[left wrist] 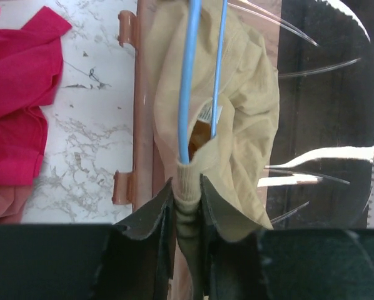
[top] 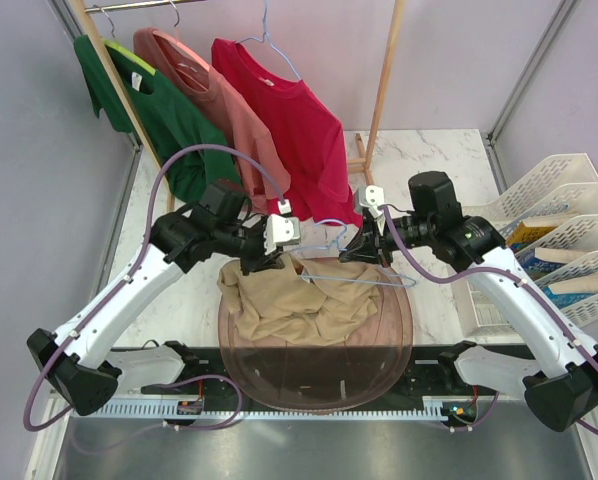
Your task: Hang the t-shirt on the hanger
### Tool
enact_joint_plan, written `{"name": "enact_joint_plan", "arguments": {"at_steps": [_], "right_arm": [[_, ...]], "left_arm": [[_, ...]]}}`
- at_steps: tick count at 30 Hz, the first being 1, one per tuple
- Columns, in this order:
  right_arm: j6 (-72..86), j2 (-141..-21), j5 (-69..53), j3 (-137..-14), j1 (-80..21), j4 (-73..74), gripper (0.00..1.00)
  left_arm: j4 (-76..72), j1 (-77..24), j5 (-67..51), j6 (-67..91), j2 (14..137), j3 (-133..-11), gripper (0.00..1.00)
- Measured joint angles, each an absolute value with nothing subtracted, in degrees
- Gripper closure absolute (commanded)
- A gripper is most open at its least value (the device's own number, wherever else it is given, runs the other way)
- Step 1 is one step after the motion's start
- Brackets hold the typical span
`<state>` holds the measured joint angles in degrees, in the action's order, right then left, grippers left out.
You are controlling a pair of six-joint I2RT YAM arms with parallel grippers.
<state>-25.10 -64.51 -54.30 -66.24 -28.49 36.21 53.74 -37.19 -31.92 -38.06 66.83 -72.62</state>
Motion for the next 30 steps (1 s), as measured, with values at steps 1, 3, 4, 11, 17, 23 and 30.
{"name": "enact_joint_plan", "arguments": {"at_steps": [1, 3, 4, 11, 17, 23, 30], "right_arm": [[-25.10, -64.51, -54.30, -66.24, -28.49, 36.23, 1.00], [-25.08, -64.55, -54.33, -66.24, -28.45, 36.21, 1.00], [-25.04, -64.58, -54.35, -66.24, -28.38, 36.16, 1.00], [-23.55, -65.36, -55.59, -66.24, -28.34, 34.26, 1.00], [-21.19, -66.83, -56.03, -66.24, -28.53, 32.51, 1.00], [-19.29, -67.57, -55.92, -66.22, -29.74, 29.06, 1.00], [-16.93, -67.55, -54.30, -66.15, -29.85, 27.31, 0.30]], "left_arm": [[53.10, -37.21, -32.18, -37.50, 67.20, -72.62, 0.79], [51.27, -37.43, -33.15, -36.12, 67.61, -72.73, 0.80], [50.15, -37.69, -33.47, -35.22, 67.64, -72.86, 0.81], [42.59, -40.62, -35.29, -29.28, 68.69, -74.32, 0.83], [37.21, -42.72, -36.03, -25.71, 71.42, -74.35, 0.83], [31.75, -43.70, -36.10, -20.47, 72.05, -73.52, 0.83], [28.05, -43.83, -35.55, -17.19, 70.02, -70.22, 0.98]]}}
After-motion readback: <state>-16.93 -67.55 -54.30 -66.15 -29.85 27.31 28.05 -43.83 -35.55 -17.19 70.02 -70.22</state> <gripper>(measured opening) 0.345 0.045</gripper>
